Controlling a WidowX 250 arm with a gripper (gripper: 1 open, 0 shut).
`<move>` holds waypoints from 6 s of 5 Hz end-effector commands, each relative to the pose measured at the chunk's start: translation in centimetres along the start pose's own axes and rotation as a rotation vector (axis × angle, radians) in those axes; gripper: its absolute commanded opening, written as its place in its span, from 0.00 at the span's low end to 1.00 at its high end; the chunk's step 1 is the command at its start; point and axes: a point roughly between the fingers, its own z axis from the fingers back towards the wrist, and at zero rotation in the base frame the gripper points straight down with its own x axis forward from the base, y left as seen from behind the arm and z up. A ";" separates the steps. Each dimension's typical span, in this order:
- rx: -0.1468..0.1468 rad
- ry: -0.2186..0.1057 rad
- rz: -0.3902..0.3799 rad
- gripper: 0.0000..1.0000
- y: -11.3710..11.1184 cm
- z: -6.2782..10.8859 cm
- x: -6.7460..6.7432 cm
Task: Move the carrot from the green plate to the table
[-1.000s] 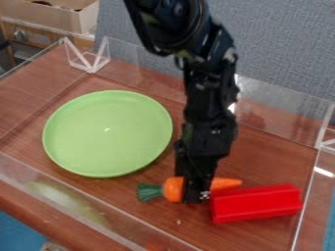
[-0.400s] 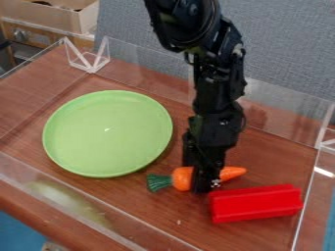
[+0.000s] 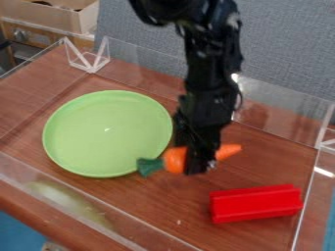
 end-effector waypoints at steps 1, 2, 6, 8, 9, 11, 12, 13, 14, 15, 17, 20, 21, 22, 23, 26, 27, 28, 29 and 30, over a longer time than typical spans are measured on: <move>0.049 -0.044 0.105 0.00 1.8 2.6 -2.4; 0.046 -0.051 0.163 0.00 2.5 1.1 -3.1; 0.122 -0.100 0.249 0.00 2.8 2.8 -5.5; 0.164 -0.115 0.364 0.00 4.9 5.5 -6.0; 0.153 -0.095 0.373 0.00 6.6 4.8 -6.3; 0.108 -0.072 0.344 0.00 8.6 2.8 -6.6; 0.095 -0.065 0.318 0.00 9.5 1.8 -7.1; 0.082 -0.056 0.294 0.00 10.5 0.9 -7.7; 0.069 -0.047 0.218 0.00 10.6 0.8 -8.2; 0.051 -0.046 0.152 0.00 10.6 0.7 -8.7; 0.010 -0.049 0.235 0.00 11.7 0.1 -8.7; -0.010 -0.111 0.150 0.00 5.8 3.0 -8.4; -0.033 -0.128 0.133 0.00 3.6 2.9 -6.6; -0.063 -0.130 0.100 0.00 0.6 1.7 -3.9; -0.101 -0.130 0.036 0.00 -2.3 0.2 -1.4; -0.131 -0.084 0.288 0.00 -1.4 -0.6 -4.3; -0.122 -0.079 0.440 0.00 1.2 -0.6 -5.3; -0.140 -0.063 0.402 0.00 0.9 -1.7 -5.3; -0.146 -0.060 0.369 0.00 0.9 -2.2 -5.3; -0.153 -0.060 0.352 0.00 1.0 -2.5 -5.6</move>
